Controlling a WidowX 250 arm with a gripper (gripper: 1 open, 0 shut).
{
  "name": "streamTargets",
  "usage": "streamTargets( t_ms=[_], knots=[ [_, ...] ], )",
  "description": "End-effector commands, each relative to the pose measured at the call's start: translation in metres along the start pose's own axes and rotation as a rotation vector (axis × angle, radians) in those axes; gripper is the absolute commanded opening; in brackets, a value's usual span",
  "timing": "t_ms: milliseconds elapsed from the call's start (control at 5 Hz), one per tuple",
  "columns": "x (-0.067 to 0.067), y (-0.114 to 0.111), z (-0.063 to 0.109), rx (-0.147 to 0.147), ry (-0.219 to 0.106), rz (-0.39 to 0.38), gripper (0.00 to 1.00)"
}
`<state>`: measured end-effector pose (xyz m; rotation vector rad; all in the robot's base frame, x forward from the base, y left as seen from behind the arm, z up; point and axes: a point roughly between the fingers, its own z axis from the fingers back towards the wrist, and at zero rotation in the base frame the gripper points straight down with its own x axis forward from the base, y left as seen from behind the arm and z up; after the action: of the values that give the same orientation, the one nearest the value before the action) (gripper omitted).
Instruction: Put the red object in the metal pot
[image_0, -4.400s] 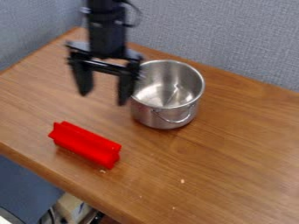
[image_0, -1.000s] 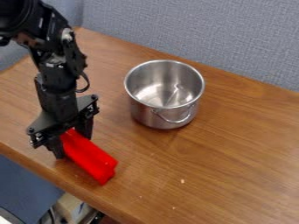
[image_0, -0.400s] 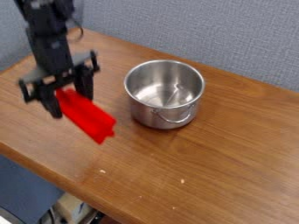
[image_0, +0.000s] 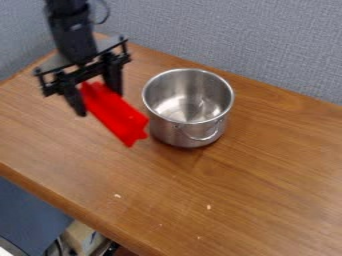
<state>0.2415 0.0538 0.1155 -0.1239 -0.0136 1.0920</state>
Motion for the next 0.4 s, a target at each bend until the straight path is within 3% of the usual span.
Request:
streamTargets(
  t_ms=[0,200],
  knots=[
    [-0.003,-0.029,0.005,-0.044,-0.022,0.052,0.00],
    [-0.007,-0.060,-0.002,-0.065,-0.015,0.059,0.00]
  ],
)
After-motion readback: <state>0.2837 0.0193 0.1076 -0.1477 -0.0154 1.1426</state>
